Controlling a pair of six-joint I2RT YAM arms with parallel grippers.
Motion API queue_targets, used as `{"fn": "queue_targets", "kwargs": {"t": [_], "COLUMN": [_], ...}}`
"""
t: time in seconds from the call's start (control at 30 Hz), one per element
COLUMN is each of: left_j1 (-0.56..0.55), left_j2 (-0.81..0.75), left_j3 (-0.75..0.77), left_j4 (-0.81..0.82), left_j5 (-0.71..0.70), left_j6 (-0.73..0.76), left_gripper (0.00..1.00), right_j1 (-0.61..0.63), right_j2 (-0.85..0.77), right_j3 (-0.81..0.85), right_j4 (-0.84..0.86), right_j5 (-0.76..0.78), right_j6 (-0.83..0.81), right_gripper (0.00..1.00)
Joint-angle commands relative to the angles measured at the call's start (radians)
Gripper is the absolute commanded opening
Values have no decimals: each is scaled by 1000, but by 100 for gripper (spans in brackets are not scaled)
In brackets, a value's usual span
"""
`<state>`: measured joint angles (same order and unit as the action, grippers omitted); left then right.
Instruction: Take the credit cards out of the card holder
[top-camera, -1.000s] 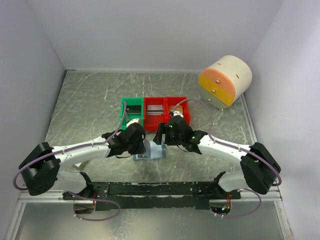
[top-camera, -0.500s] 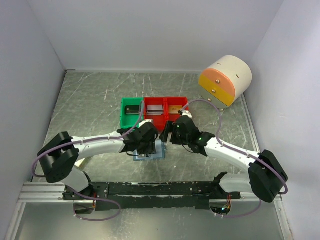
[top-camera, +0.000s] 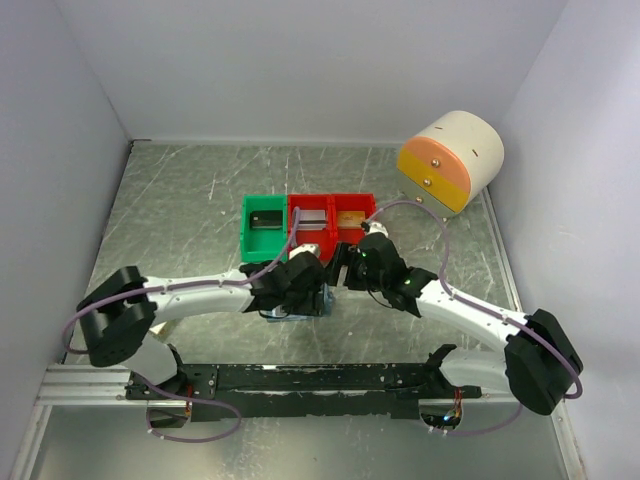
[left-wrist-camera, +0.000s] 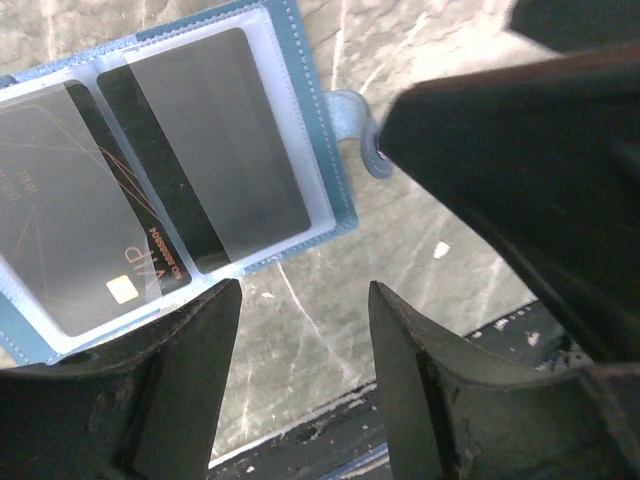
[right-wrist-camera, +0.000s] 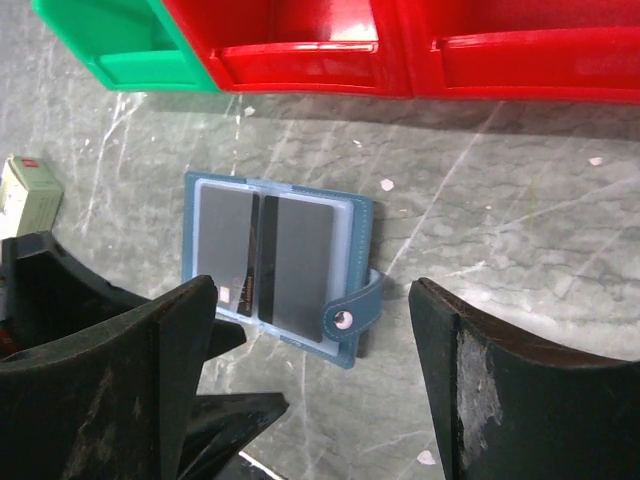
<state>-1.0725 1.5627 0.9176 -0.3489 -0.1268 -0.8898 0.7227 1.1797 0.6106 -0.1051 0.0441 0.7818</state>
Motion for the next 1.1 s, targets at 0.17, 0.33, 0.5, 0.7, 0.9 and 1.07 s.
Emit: {"fn": "queue_targets", "kwargs": {"t": [0.17,0.33,0.5,0.7,0.9,1.07], "left_j1": [-5,9,44,93,143,147], "left_j2": [-271,-309,-296,-250,-167,-112], "left_j3": [-137,-185,-203,-185,-160,-130], "left_j4": [5,-12,56,176,230,217], "left_j5": [-130,-153,-79,62,149,130], "left_j6": [-47,-72,-52,-6,7,15], "left_gripper": [69,71,69,60,50,46], "right_j1": [-6,-5,-3,-4,-6,-7], "right_j2": [31,121,219,306,381,401], "right_j3": [-22,-30,-17,-16,4,9], "right_j4": [152,267,272,255,203,156], "right_j5": [-207,-365,-385,-337,-264,-217], "right_j6": [-43,-62,-63,-72,-79,-85], "right_gripper": [59,44,32,27,21,17]}}
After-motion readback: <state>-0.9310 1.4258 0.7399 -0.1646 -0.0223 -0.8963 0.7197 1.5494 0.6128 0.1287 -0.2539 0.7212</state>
